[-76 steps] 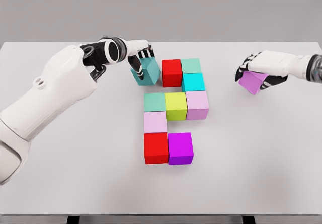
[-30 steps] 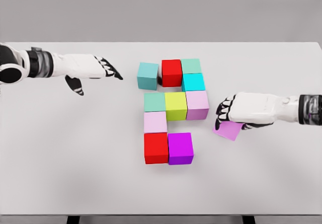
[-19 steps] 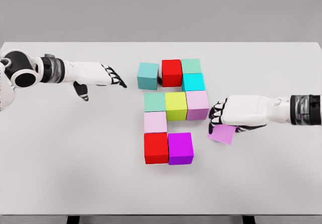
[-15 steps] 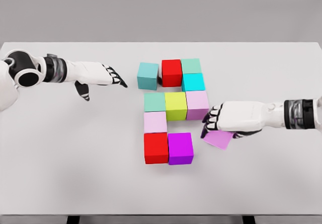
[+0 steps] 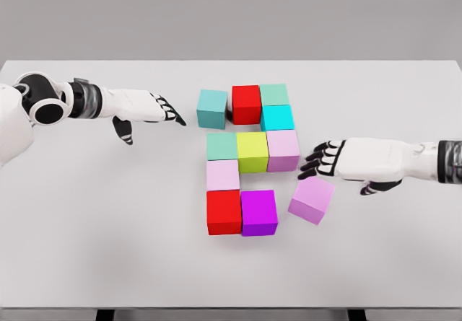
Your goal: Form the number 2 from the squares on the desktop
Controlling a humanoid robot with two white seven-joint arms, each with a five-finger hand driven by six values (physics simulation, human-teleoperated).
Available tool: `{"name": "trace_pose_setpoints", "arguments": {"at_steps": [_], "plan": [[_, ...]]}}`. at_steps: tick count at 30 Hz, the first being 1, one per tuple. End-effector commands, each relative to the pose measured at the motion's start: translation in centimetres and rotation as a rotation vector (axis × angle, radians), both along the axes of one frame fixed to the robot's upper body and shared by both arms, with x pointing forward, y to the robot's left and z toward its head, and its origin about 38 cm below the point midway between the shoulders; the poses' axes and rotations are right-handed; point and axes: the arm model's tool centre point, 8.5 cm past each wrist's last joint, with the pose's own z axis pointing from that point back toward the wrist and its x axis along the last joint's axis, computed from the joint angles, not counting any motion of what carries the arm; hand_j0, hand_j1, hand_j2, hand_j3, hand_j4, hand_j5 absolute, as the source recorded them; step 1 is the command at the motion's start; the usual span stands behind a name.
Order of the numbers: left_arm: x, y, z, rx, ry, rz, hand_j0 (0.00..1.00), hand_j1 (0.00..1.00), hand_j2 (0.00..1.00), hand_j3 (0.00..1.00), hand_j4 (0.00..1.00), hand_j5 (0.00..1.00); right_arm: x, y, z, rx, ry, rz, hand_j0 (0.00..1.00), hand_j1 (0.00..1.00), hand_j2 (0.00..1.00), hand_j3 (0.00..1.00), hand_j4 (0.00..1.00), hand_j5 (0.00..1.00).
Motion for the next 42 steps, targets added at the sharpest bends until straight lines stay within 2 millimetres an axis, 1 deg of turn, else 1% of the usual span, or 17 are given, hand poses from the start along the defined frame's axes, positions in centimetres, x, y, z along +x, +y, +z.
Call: {"name": "trace_pose_setpoints", "arguments": {"at_steps": [1, 3, 4, 6, 8, 10, 13, 14, 17, 21, 24, 27, 29, 32, 37, 39, 42], "plan": [[0.1, 0.0, -0.1, -0.003, 0.003, 0.008, 1.0, 1.0, 1.0, 1.0, 1.0, 1.0, 0.9, -1.8, 3.1, 0.014, -0.08, -0.056, 1.0, 1.0, 1.0, 1.0, 1.0, 1.0], [0.2, -1.0, -0.3, 0.005, -0.001, -0.009, 1.0, 1.0, 1.0, 1.0, 1.0, 1.0, 1.5, -3.7, 4.2, 0.03, -0.114, -0.123, 1.0, 1.0, 1.0, 1.0, 1.0, 1.0], [0.2, -1.6, -0.5, 0.007, -0.004, -0.018, 1.0, 1.0, 1.0, 1.0, 1.0, 1.0, 2.1, -5.2, 4.9, 0.041, -0.135, -0.174, 1.0, 1.0, 1.0, 1.0, 1.0, 1.0], [0.6, -2.2, -0.9, 0.004, 0.006, -0.015, 1.0, 1.0, 1.0, 1.0, 1.0, 1.0, 2.6, -5.9, 4.7, 0.044, -0.133, -0.2, 1.0, 1.0, 1.0, 1.0, 1.0, 1.0], [0.7, -2.4, -0.8, 0.001, 0.005, -0.015, 1.0, 1.0, 1.0, 1.0, 1.0, 1.0, 2.7, -6.2, 3.9, -0.036, -0.153, -0.207, 1.0, 1.0, 1.0, 1.0, 1.0, 1.0], [0.8, -2.5, -0.7, 0.0, 0.003, -0.016, 1.0, 1.0, 1.0, 1.0, 1.0, 1.0, 2.6, -6.1, 3.1, -0.061, -0.143, -0.202, 1.0, 1.0, 1.0, 1.0, 1.0, 1.0], [0.9, -3.2, -1.0, 0.008, 0.002, -0.023, 1.0, 1.0, 1.0, 1.0, 1.0, 1.0, 2.1, -5.1, 0.5, -0.115, -0.099, -0.166, 1.0, 1.0, 1.0, 1.0, 1.0, 1.0], [1.0, -3.1, -1.3, 0.01, 0.007, -0.016, 1.0, 1.0, 1.0, 1.0, 1.0, 1.0, 2.0, -4.9, 0.2, -0.118, -0.091, -0.159, 1.0, 1.0, 1.0, 1.0, 1.0, 1.0], [1.0, -3.4, -1.5, 0.01, 0.013, -0.015, 1.0, 1.0, 1.0, 1.0, 1.0, 1.0, 1.7, -4.4, -0.2, -0.123, -0.082, -0.141, 1.0, 1.0, 1.0, 1.0, 1.0, 1.0], [1.0, -3.9, -1.5, 0.005, 0.012, -0.023, 1.0, 1.0, 1.0, 1.0, 1.0, 1.0, 0.8, -2.8, -0.3, -0.121, -0.082, -0.084, 1.0, 1.0, 1.0, 1.0, 1.0, 1.0], [1.2, -3.9, -1.1, 0.005, 0.004, -0.024, 1.0, 1.0, 1.0, 1.0, 1.0, 1.0, 0.5, -2.5, -0.3, -0.125, -0.082, -0.067, 1.0, 1.0, 1.0, 1.0, 1.0, 1.0], [1.4, -3.9, -0.6, 0.004, -0.004, -0.025, 1.0, 1.0, 1.0, 1.0, 1.0, 1.0, 0.1, -2.2, -0.9, -0.131, -0.067, -0.054, 1.0, 1.0, 1.0, 1.0, 1.0, 1.0], [1.3, -5.0, -0.7, -0.005, -0.003, -0.042, 1.0, 1.0, 1.0, 1.0, 1.0, 1.0, 0.0, -2.0, -1.1, -0.129, -0.062, -0.05, 1.0, 1.0, 1.0, 1.0, 1.0, 1.0], [1.4, -5.1, -0.5, 0.004, -0.012, -0.046, 1.0, 1.0, 1.0, 1.0, 1.0, 1.0, -0.3, -1.8, -1.7, -0.134, -0.043, -0.039, 1.0, 1.0, 1.0, 1.0, 1.0, 1.0], [1.4, -5.4, -0.4, 0.001, -0.014, -0.051, 1.0, 1.0, 1.0, 1.0, 1.0, 1.0, -0.2, -1.9, -1.5, -0.136, -0.05, -0.041, 1.0, 1.0, 1.0, 1.0, 1.0, 1.0], [1.4, -5.6, -0.5, 0.001, -0.013, -0.054, 1.0, 1.0, 1.0, 1.0, 1.0, 1.0, 0.7, -2.7, 0.0, -0.124, -0.091, -0.076, 1.0, 1.0, 1.0, 1.0, 1.0, 1.0], [1.4, -5.6, -0.4, -0.002, -0.015, -0.053, 1.0, 1.0, 1.0, 1.0, 1.0, 1.0, 1.5, -4.2, -1.3, -0.167, -0.076, -0.127, 1.0, 1.0, 1.0, 1.0, 1.0, 1.0]]}}
